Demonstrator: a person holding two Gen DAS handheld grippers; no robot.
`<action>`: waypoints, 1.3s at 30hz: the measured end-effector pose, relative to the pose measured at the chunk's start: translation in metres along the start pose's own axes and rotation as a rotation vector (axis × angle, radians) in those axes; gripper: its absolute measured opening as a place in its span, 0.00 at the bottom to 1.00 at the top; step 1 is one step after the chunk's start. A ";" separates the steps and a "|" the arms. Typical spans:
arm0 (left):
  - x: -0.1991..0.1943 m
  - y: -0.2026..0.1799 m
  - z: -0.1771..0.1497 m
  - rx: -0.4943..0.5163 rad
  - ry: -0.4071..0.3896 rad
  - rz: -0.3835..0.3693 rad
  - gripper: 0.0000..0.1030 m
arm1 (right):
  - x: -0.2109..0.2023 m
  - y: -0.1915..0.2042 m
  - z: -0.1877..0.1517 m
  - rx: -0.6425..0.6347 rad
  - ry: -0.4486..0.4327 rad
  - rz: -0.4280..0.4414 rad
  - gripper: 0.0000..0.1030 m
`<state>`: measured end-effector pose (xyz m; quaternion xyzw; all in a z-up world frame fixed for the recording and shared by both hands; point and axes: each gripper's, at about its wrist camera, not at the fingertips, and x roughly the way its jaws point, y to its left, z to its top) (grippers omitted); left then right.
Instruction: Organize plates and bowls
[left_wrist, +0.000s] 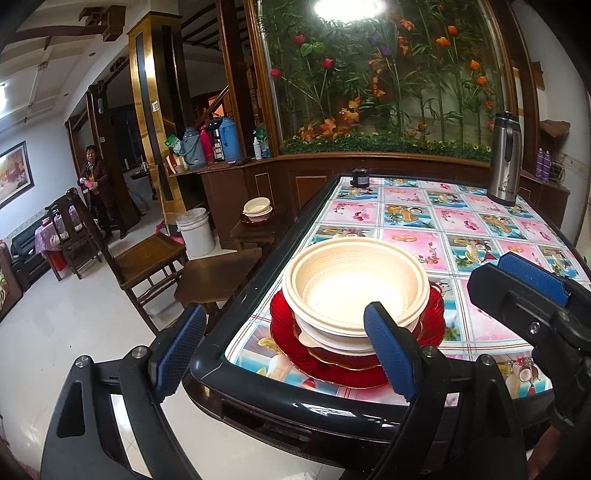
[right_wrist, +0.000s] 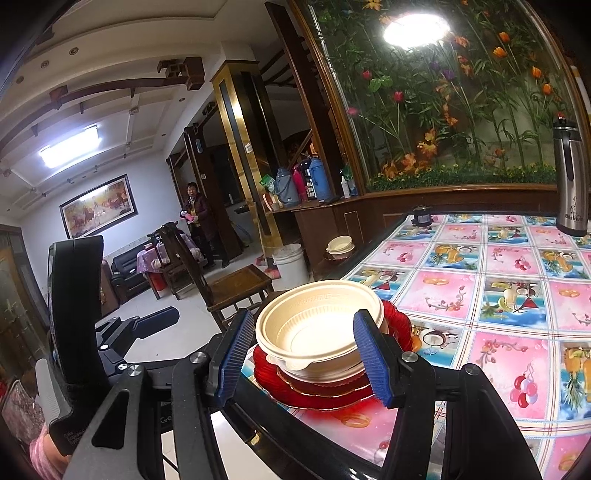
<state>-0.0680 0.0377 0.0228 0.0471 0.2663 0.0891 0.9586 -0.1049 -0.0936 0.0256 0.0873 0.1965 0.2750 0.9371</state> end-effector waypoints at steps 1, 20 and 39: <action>-0.001 -0.001 0.000 0.002 -0.001 0.000 0.86 | 0.000 0.000 0.000 0.002 0.000 0.001 0.57; -0.014 -0.005 0.003 0.025 -0.010 -0.043 0.86 | -0.014 -0.001 0.001 0.005 -0.034 -0.001 0.57; -0.017 -0.008 0.002 0.022 -0.009 -0.095 0.86 | -0.014 -0.001 0.002 0.004 -0.051 0.005 0.57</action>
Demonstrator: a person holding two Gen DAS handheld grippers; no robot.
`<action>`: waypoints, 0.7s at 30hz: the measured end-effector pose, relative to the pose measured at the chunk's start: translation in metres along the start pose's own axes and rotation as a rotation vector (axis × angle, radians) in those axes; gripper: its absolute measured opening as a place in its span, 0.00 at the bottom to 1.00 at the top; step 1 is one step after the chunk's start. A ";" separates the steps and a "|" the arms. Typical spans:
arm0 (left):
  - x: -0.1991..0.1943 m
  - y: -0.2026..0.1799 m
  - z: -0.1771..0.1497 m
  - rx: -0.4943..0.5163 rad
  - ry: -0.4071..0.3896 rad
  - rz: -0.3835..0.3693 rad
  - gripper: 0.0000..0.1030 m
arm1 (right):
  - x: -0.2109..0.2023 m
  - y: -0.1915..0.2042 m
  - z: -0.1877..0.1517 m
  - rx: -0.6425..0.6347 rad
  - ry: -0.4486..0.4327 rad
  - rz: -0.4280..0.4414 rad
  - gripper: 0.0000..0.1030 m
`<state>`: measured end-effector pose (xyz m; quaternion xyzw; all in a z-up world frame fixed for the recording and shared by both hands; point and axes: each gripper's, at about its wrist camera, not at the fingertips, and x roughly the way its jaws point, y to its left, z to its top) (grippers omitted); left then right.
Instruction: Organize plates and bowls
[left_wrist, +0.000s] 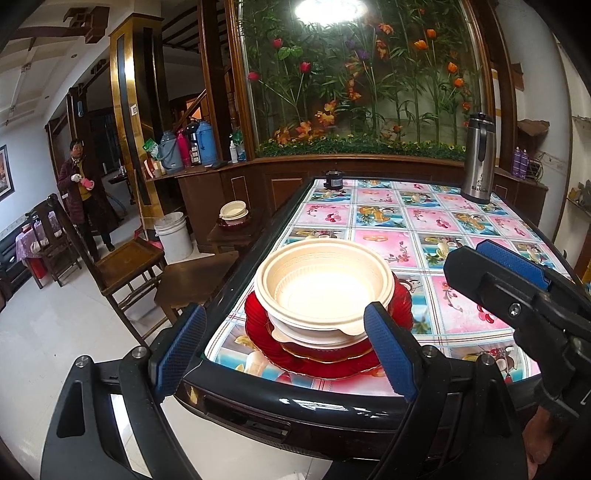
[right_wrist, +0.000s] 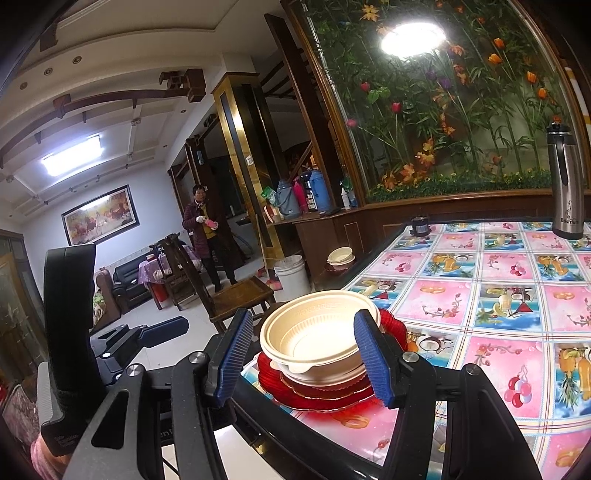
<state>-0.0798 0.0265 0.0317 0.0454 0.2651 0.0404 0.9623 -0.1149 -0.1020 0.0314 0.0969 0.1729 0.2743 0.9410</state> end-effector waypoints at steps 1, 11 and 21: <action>0.000 0.000 0.000 -0.001 0.000 0.000 0.86 | -0.001 0.000 0.000 0.000 -0.002 0.000 0.57; 0.000 0.000 -0.001 -0.011 0.005 -0.007 0.86 | -0.004 0.000 -0.001 0.000 -0.009 0.002 0.58; 0.000 -0.002 -0.002 -0.002 0.018 -0.020 0.86 | -0.005 0.000 -0.001 -0.001 -0.010 0.002 0.58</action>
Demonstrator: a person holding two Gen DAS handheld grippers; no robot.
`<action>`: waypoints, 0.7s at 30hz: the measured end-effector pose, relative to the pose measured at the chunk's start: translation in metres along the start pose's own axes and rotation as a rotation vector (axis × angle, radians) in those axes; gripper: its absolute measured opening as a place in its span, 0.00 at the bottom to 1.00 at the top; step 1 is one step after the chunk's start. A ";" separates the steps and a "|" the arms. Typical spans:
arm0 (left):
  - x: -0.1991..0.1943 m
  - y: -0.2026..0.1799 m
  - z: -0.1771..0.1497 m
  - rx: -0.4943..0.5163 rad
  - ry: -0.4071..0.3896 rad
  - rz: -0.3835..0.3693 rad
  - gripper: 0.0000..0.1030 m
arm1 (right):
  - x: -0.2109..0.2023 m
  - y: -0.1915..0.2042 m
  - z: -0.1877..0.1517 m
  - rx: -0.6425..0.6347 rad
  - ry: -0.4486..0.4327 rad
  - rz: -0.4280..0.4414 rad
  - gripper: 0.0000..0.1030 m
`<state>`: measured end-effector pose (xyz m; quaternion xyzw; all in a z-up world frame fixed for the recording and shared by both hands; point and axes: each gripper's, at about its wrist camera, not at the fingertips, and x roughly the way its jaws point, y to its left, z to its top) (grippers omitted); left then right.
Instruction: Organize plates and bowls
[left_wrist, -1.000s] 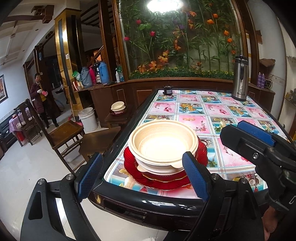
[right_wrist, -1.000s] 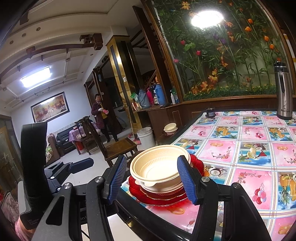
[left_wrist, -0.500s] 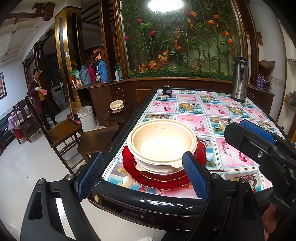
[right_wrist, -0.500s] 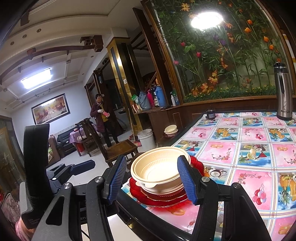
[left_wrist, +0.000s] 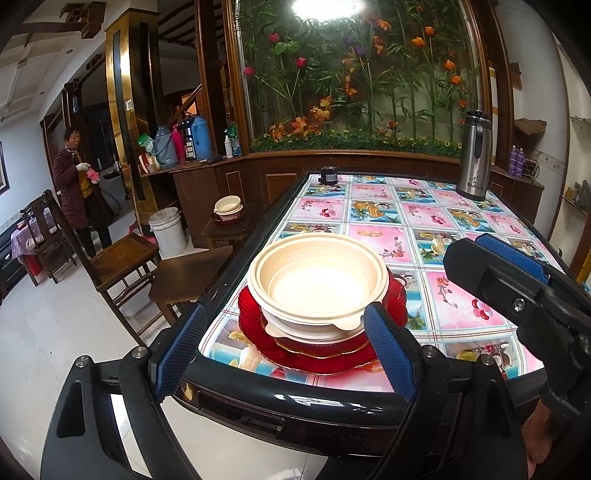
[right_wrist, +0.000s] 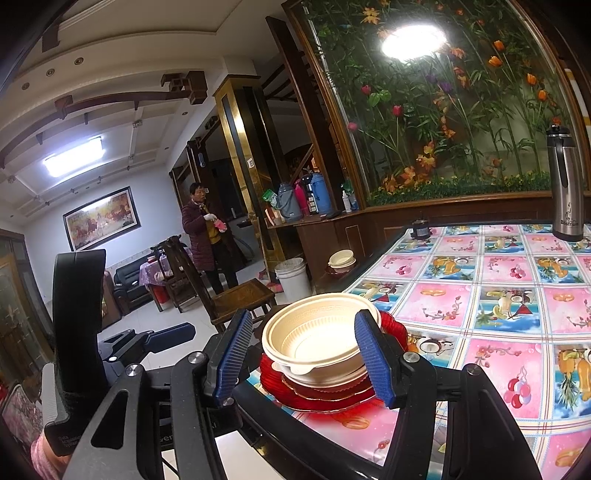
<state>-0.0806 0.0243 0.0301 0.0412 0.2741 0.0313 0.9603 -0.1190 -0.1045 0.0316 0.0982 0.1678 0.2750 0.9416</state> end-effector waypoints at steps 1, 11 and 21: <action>-0.001 0.000 0.000 -0.001 0.000 -0.002 0.86 | 0.000 0.000 0.000 0.001 0.001 0.000 0.58; -0.003 0.002 0.002 -0.002 -0.004 -0.007 0.86 | -0.003 0.004 0.000 0.002 -0.008 0.004 0.58; -0.003 0.001 0.001 0.009 0.007 -0.016 0.86 | -0.004 0.007 0.001 0.003 -0.010 0.007 0.58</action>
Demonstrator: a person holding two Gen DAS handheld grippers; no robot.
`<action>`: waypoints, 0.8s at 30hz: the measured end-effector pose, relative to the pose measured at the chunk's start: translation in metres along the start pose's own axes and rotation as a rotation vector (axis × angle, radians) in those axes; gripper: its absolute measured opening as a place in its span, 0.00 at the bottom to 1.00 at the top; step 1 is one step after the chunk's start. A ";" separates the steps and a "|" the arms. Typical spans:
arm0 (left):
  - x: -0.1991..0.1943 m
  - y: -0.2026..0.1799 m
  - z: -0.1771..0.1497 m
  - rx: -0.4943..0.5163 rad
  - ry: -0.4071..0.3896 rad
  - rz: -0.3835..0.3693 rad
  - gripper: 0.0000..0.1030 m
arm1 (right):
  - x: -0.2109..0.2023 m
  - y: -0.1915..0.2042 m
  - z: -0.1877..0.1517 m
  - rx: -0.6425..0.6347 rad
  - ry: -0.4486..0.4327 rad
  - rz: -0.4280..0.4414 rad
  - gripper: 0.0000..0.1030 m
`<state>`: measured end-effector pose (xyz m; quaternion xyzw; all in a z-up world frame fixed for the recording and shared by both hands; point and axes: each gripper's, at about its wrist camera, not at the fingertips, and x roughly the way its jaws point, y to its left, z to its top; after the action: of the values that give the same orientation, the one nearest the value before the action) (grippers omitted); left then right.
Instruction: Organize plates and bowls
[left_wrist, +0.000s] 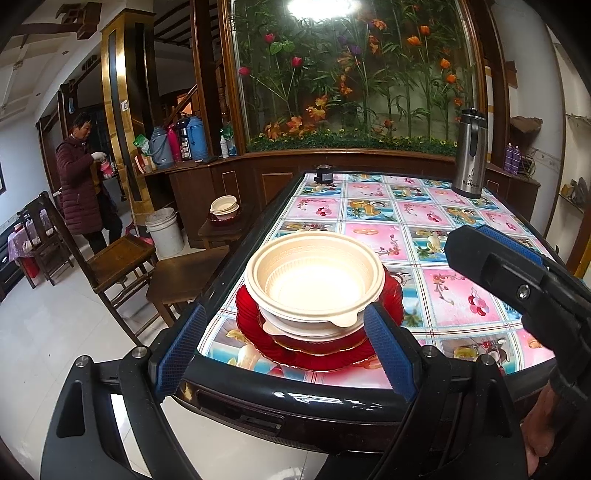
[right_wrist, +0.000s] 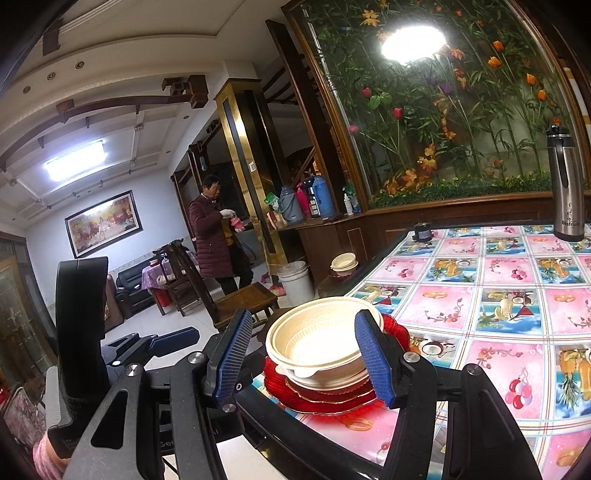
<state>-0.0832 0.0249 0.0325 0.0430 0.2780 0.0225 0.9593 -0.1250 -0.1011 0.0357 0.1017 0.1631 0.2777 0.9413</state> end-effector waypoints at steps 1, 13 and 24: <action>0.000 0.001 0.000 -0.004 0.002 0.002 0.86 | 0.000 0.000 0.000 0.000 0.000 -0.001 0.58; 0.008 0.008 -0.003 -0.021 0.016 0.026 0.86 | 0.005 0.008 0.001 -0.003 0.014 0.016 0.58; 0.023 0.015 -0.013 -0.030 0.064 0.053 0.86 | 0.013 0.007 -0.002 -0.008 0.030 0.029 0.58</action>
<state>-0.0711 0.0426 0.0114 0.0350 0.3068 0.0533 0.9496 -0.1185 -0.0875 0.0329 0.0961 0.1746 0.2936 0.9349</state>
